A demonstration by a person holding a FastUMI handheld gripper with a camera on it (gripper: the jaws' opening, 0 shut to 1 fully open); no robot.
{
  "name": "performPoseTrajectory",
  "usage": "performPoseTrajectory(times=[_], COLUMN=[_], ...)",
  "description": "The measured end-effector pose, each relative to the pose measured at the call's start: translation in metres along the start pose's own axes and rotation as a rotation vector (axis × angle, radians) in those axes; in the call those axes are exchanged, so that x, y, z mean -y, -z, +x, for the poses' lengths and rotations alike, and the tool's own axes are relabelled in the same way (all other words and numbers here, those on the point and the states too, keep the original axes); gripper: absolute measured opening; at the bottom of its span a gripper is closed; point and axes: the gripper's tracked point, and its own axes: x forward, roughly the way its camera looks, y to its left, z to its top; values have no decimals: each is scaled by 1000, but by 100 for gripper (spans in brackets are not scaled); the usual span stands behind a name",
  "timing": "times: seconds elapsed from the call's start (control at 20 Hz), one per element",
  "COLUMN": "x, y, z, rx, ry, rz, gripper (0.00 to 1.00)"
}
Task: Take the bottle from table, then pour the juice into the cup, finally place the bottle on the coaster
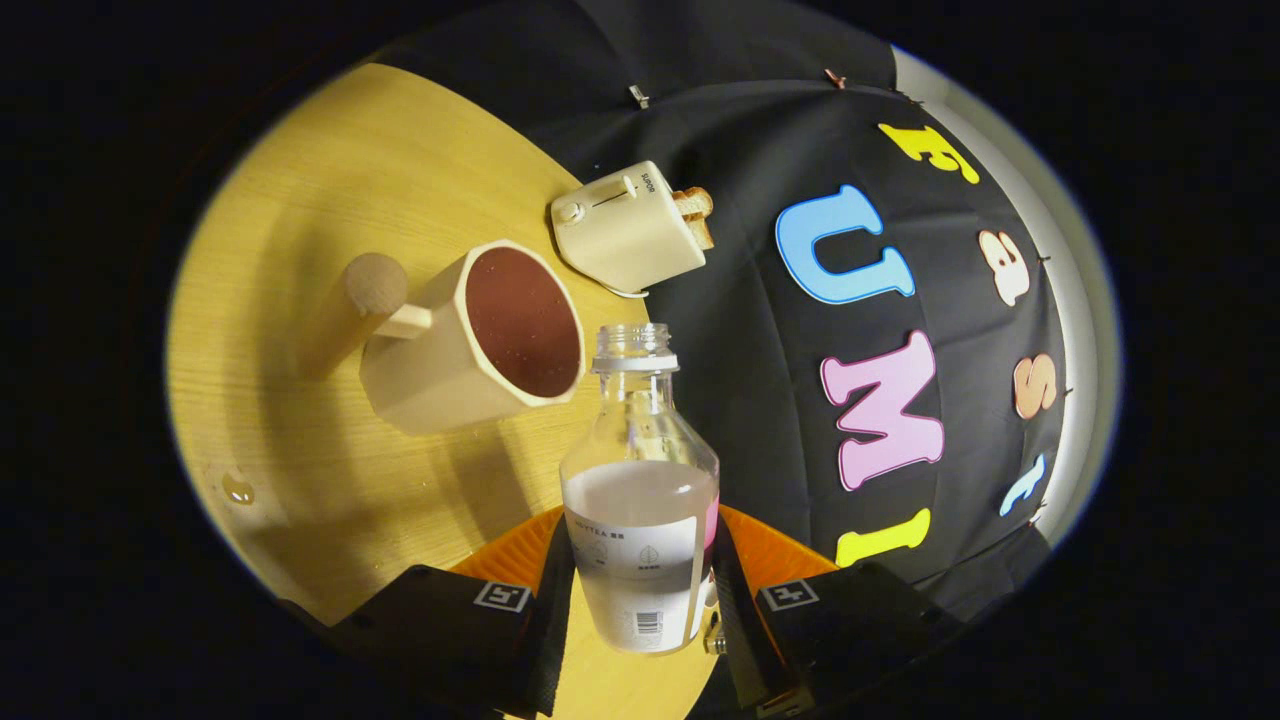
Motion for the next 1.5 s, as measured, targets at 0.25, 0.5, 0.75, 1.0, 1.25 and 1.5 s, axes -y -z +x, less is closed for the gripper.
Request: performPoseTrajectory(times=[0.25,0.5,0.75,1.0,1.25,1.5], x=[2,5,4,6,14,18], y=[-2,-2,2,0,-3,-9], z=[-2,-1,4,6,9,9], rx=[1,-8,-24,-15,-9,14], ry=[7,4,-6,6,31,45], rz=[-108,-165,-225,-268,-313,-361], gripper=[68,68,68,68,68,68])
